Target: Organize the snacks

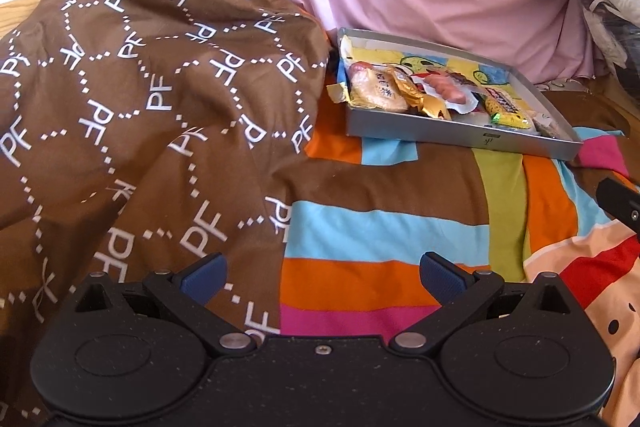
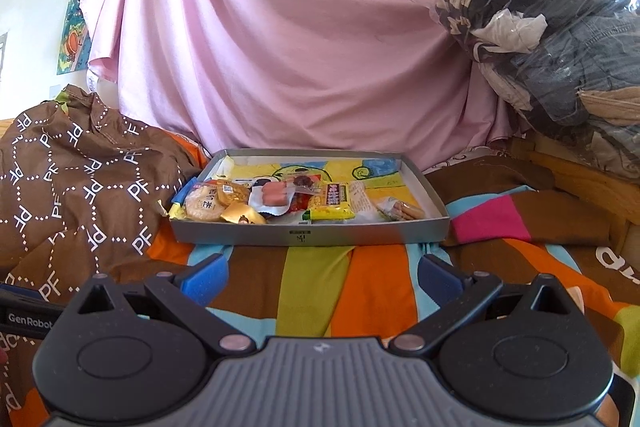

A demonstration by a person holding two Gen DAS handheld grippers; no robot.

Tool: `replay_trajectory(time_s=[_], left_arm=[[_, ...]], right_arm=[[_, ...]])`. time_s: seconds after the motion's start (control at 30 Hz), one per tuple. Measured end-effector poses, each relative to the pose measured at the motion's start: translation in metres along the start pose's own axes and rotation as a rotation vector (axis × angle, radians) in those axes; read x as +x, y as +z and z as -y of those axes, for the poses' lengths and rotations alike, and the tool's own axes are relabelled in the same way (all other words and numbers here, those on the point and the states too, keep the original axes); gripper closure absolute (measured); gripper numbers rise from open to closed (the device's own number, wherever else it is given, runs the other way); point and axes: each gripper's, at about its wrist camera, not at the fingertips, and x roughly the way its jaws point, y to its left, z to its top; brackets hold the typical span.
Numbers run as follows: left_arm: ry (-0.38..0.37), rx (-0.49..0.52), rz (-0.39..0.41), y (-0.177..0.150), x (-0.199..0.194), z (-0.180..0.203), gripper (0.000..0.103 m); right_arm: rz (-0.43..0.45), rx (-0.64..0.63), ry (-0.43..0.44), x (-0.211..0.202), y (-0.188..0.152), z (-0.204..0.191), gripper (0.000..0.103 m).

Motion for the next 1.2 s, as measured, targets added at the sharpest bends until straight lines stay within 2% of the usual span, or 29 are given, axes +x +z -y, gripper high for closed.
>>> replay_trajectory(time_s=[0.4, 0.77, 1.0, 1.2], left_arm=[[-0.003, 0.011, 0.022, -0.008, -0.010, -0.003, 0.001], [-0.026, 0.036, 0.070, -0.016, -0.022, 0.001, 0.001], [-0.021, 0.045, 0.061, -0.019, -0.025, 0.002, 0.001], [-0.023, 0.061, 0.074, -0.024, -0.030, 0.003, 0.001]], right_arm=[[-0.057, 0.020, -0.020, -0.004, -0.020, 0.002, 0.000], [-0.056, 0.019, -0.022, -0.009, -0.023, 0.001, 0.000], [-0.092, 0.029, -0.024, -0.008, -0.031, 0.001, 0.000], [-0.084, 0.035, -0.034, -0.011, -0.032, 0.001, 0.000]])
